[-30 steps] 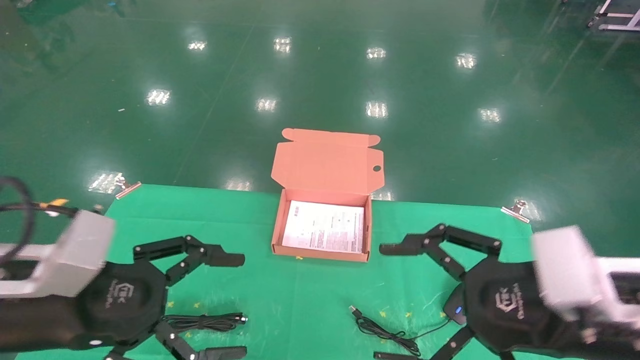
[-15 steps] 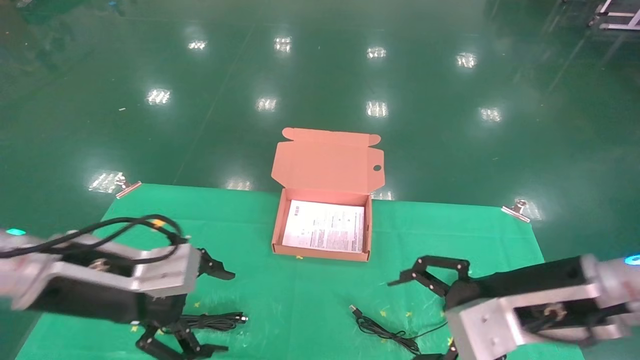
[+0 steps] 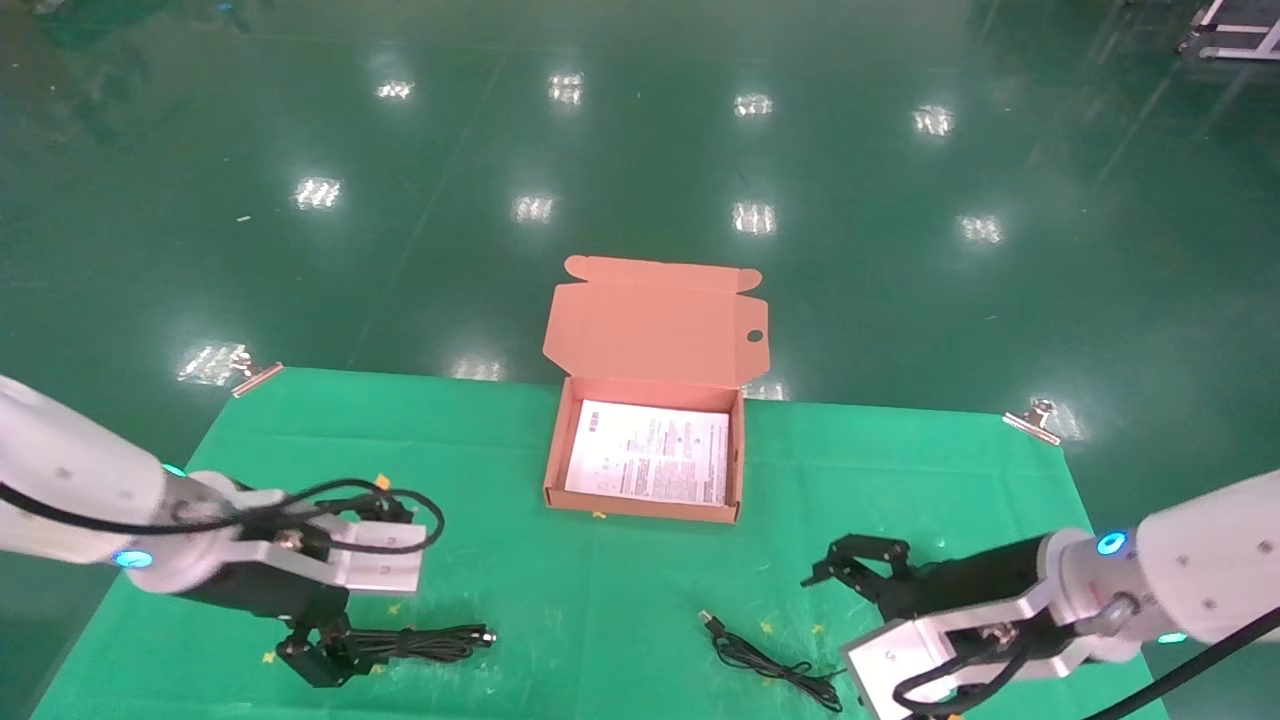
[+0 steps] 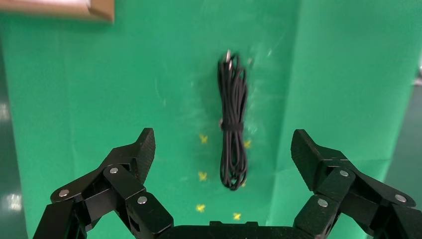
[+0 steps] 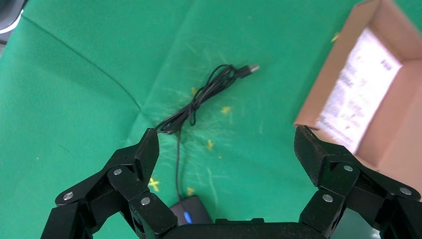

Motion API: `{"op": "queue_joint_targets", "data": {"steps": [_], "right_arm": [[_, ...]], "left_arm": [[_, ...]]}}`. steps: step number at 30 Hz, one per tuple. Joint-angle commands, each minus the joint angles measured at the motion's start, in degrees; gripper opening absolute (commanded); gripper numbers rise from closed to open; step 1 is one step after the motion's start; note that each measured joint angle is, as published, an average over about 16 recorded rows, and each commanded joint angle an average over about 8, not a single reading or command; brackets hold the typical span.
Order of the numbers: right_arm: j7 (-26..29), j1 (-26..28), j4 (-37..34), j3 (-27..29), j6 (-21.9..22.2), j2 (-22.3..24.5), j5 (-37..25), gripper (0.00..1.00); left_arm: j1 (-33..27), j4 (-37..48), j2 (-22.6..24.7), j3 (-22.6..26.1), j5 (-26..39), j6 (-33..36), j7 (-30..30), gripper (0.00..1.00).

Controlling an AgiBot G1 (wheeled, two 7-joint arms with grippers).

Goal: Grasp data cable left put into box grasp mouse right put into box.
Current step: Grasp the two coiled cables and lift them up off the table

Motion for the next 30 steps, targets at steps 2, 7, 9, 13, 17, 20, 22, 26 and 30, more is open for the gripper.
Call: {"op": "queue_joint_targets", "data": {"steps": [2, 7, 9, 13, 17, 20, 22, 26, 30], "right_arm": [[0.97, -1.27, -0.16, -0.98, 1.62, -0.93, -2.59, 1.0], [4.32, -3.44, -0.95, -1.89, 3.94, -2.32, -5.42, 1.0], [5.88, -4.22, -1.54, -2.15, 4.68, -2.95, -6.22, 1.0], [8.94, -5.45, -3.47, -2.55, 5.97, -4.41, -7.5, 1.0], [11.61, -6.1, -6.72, -2.79, 6.82, -6.13, -8.13, 1.0], [13.06, -6.19, -9.73, -2.92, 7.3, -7.54, -8.39, 1.0], [13.54, -6.1, -11.74, -3.07, 7.7, -8.5, -8.72, 1.0], [13.67, -5.76, -15.78, -3.36, 8.65, -10.3, -9.38, 1.0], [13.1, -5.37, -19.57, -3.53, 9.63, -11.8, -9.77, 1.0]], "left_arm": [[1.27, 0.35, 1.06, 1.39, 3.87, -1.91, -1.31, 1.0], [2.89, 5.11, 2.85, 2.08, 6.24, -4.96, -2.11, 1.0], [3.21, 7.84, 3.65, 2.1, 6.4, -6.08, -1.79, 1.0], [3.28, 14.36, 5.5, 1.98, 5.99, -8.0, -0.1, 1.0], [2.85, 21.65, 7.65, 1.66, 4.89, -9.57, 2.5, 1.0], [2.42, 27.08, 9.34, 1.34, 3.88, -10.6, 4.67, 1.0], [2.1, 30.54, 10.44, 1.14, 3.25, -11.2, 6.17, 1.0], [1.44, 36.76, 12.42, 0.74, 2.15, -12.26, 8.95, 1.0], [0.76, 42.01, 14.11, 0.43, 1.42, -13.39, 11.57, 1.0]]}}
